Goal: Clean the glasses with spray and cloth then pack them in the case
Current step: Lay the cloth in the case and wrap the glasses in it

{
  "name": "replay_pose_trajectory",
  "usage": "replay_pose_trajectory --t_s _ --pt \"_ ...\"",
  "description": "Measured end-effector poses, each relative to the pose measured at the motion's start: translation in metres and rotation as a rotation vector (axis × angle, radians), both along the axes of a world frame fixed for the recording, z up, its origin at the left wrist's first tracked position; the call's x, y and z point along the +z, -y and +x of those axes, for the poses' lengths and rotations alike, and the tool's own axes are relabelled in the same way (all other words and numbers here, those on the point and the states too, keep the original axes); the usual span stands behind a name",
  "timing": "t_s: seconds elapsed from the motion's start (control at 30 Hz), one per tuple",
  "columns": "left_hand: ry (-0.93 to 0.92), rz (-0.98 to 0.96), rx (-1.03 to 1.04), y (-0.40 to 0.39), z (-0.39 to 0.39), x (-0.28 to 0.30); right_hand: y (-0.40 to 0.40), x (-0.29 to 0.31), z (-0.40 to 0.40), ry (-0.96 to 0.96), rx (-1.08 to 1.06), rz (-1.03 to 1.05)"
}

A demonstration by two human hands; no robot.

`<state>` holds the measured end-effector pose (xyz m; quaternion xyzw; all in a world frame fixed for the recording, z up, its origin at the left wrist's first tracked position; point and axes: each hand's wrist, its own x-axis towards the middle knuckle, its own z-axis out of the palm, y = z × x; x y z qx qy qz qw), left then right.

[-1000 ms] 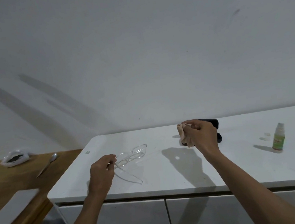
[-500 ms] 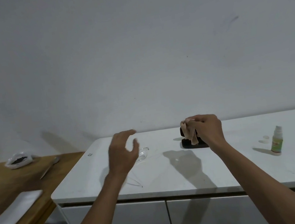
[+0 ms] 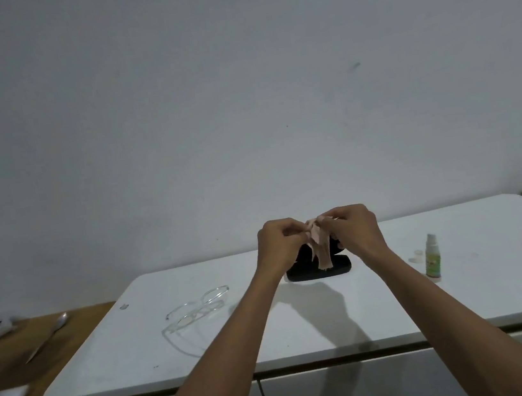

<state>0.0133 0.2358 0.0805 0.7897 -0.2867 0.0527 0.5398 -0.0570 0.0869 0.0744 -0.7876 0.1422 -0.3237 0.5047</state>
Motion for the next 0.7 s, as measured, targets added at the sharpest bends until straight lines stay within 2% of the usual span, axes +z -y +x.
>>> replay_pose_trajectory --t_s 0.07,0.13,0.2,0.3,0.4,0.6,0.7 --pt "-0.038 -0.002 -0.007 0.004 0.001 0.009 0.009 0.0 -0.002 -0.157 -0.038 -0.243" --pt "-0.069 0.015 -0.016 0.009 0.003 0.016 0.013 0.0 -0.005 -0.269 -0.096 -0.39" --pt "-0.122 0.002 -0.021 0.013 0.003 0.024 0.015 0.004 -0.009 -0.214 -0.142 -0.426" --pt "-0.234 -0.071 -0.062 0.018 0.002 0.034 0.017 0.011 -0.016 -0.011 0.0 -0.286" --pt "-0.321 -0.111 -0.101 0.019 0.0 0.04 0.018 0.017 -0.019 0.005 0.18 -0.191" --pt "-0.467 -0.135 -0.306 0.016 -0.003 0.035 0.019 0.015 -0.012 0.068 0.124 -0.164" --pt "-0.461 -0.162 -0.308 0.014 0.001 0.031 0.02 0.017 -0.013 0.036 0.168 -0.089"
